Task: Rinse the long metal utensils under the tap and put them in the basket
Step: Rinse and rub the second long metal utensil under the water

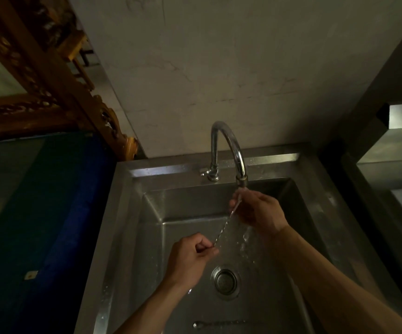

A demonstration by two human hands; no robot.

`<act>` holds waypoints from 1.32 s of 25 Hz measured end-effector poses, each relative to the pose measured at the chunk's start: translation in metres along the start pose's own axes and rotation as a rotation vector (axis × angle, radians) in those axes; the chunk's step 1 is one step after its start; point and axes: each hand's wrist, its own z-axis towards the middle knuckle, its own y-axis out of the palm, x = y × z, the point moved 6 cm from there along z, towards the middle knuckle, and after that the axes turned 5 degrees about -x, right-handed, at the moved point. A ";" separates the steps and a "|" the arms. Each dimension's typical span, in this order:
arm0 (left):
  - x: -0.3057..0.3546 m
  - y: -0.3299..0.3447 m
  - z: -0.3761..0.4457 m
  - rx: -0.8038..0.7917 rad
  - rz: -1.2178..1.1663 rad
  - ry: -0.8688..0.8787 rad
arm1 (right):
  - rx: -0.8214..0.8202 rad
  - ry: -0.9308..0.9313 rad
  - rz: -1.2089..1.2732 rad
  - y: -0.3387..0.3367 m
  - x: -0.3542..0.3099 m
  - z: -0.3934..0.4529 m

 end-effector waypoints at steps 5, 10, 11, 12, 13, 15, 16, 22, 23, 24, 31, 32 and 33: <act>-0.002 0.002 -0.002 -0.010 0.011 -0.020 | -0.069 -0.018 0.030 0.002 -0.005 0.000; -0.004 0.004 -0.001 0.015 0.043 -0.032 | -0.006 0.030 0.117 0.002 -0.002 0.000; -0.005 0.003 -0.001 0.024 0.048 -0.025 | -0.027 0.036 0.143 0.005 -0.002 0.000; -0.005 0.003 -0.002 0.023 0.046 -0.011 | -0.066 0.024 0.151 0.007 -0.002 0.000; -0.005 0.004 -0.003 0.017 0.039 0.000 | -0.110 0.018 0.166 0.010 -0.001 -0.001; -0.004 0.003 -0.003 0.011 0.023 0.008 | -0.179 0.035 0.245 0.017 -0.002 -0.003; -0.004 0.003 -0.003 0.012 0.016 0.012 | -0.190 0.039 0.251 0.019 -0.002 -0.003; 0.007 0.002 -0.002 0.016 0.022 0.038 | -0.009 0.064 0.301 0.014 0.000 0.000; 0.007 0.002 -0.003 0.018 0.021 0.031 | -0.047 0.072 0.272 0.017 0.000 -0.001; 0.006 0.001 -0.004 0.014 0.008 0.026 | -0.072 0.073 0.219 0.018 0.000 -0.001; 0.018 0.007 -0.001 -0.044 0.114 0.101 | -0.020 0.081 0.160 0.016 0.006 -0.001; 0.018 0.006 -0.002 -0.052 0.130 0.104 | -0.051 0.063 0.160 0.019 0.006 -0.001; 0.017 0.007 -0.002 -0.066 0.135 0.106 | -0.051 0.037 0.166 0.019 0.004 -0.001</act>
